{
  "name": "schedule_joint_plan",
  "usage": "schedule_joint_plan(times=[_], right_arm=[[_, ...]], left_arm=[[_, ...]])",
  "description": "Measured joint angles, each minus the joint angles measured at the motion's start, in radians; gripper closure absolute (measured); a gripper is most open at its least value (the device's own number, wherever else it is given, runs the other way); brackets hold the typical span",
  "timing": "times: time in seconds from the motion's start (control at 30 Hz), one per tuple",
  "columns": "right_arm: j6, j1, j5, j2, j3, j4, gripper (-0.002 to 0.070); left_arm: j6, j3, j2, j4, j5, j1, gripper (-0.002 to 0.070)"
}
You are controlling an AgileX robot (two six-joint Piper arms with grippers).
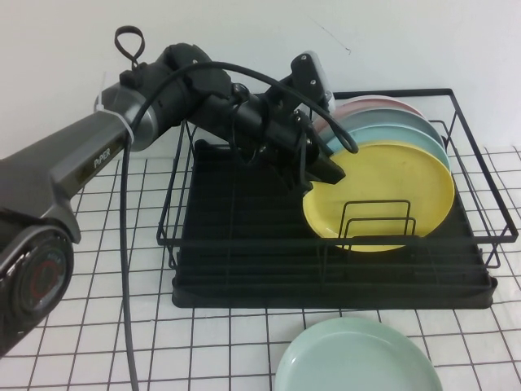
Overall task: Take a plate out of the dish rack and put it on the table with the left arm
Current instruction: Grasp the plate from the shelf, then place the plate from the table
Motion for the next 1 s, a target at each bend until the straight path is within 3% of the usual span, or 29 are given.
schedule_joint_plan(times=[0.3,0.53,0.87,1.0], right_arm=[[0.0,0.0,0.0,0.0,0.0,0.0,0.0678],[0.0,0.0,0.0,0.0,0.0,0.0,0.0678],[0.0,0.0,0.0,0.0,0.0,0.0,0.0678],[0.0,0.0,0.0,0.0,0.0,0.0,0.0678]], left_arm=[[-0.037,0.0,-0.102,0.03,-0.03,-0.009,0.0547],[-0.098,0.0,-0.244,0.04,-0.028,-0.007,0.0599],[-0.617,0.0,-0.443,0.141,0.2,-0.011,0.0599],[-0.819,0.0,-0.496,0.261,0.268,-0.054,0.0599]])
